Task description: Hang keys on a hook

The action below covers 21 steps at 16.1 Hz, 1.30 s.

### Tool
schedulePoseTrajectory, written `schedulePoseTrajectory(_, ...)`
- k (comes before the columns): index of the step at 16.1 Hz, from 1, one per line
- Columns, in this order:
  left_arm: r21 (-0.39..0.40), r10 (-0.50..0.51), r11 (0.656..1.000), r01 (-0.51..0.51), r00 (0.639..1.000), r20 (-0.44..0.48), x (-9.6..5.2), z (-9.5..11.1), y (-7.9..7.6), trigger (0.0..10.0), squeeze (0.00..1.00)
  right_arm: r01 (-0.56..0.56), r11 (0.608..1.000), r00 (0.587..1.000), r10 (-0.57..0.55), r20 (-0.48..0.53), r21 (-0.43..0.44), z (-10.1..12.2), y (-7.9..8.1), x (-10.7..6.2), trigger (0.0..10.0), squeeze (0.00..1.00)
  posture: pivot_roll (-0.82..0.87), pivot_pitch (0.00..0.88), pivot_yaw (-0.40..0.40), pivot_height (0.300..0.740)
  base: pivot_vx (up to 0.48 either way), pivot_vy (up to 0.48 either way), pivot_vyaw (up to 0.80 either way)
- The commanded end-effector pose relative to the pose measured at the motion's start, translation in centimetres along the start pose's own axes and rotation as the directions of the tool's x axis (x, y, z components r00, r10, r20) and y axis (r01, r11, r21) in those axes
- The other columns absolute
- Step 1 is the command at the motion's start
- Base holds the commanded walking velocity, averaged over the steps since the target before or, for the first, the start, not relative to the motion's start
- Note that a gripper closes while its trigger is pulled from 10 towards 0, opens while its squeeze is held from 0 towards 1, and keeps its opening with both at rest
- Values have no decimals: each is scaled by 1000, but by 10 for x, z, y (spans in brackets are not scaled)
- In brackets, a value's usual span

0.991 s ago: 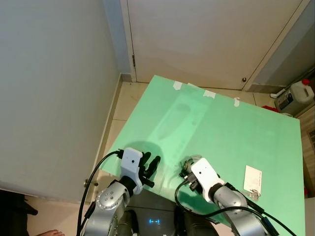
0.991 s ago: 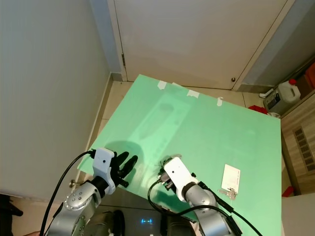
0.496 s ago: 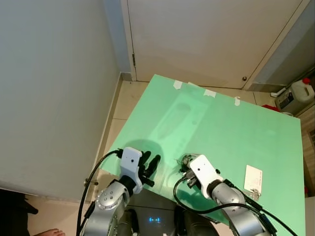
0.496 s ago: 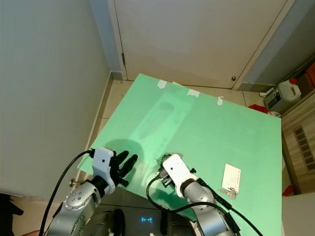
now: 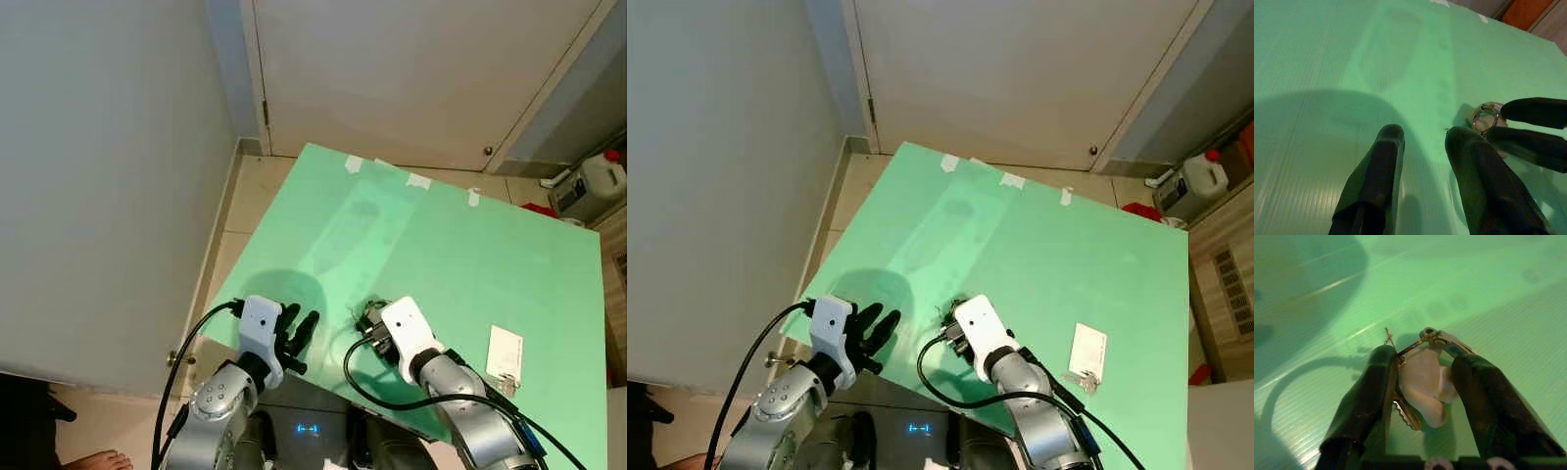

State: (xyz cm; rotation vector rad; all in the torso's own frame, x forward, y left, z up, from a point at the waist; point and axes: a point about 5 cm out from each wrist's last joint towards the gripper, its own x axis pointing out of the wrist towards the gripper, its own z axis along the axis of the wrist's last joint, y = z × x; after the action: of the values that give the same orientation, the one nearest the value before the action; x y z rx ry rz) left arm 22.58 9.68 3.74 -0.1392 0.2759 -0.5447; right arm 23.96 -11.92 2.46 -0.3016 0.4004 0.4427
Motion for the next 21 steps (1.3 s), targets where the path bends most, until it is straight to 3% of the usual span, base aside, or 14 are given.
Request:
schedulePoseTrajectory(1,-9,-17,1000,17,1000,-5,-1,-1,-4,10000,0,1,1000,1000,-1,-26,10,-4,0,0,10000,0,51,229,3,740,0,0,0)
schedulePoseTrajectory(4,-11,-18,1000,18,1000,-6,-1,-1,-5,10000,0,-16,1000,1000,16,-17,13,2,4,3,10000,0,51,230,3,740,0,0,0)
schedulePoseTrajectory(7,-16,-17,1000,17,1000,-5,-1,-1,-5,10000,0,-93,993,994,89,58,77,18,12,3,10000,0,49,229,3,740,0,0,0)
schedulePoseTrajectory(10,-20,-17,1000,17,1000,-2,-1,0,-5,10000,0,-89,993,993,83,79,76,25,12,3,10000,0,44,230,2,740,0,0,0)
schedulePoseTrajectory(15,-28,-23,999,23,1000,3,-1,0,-8,10000,0,-27,999,1000,27,3,20,17,7,4,10000,0,48,231,-3,740,0,0,0)
schedulePoseTrajectory(21,-25,-30,999,29,1000,-2,-2,0,-9,10000,0,-20,999,999,21,-41,30,12,10,5,10000,0,50,228,-3,740,0,0,0)
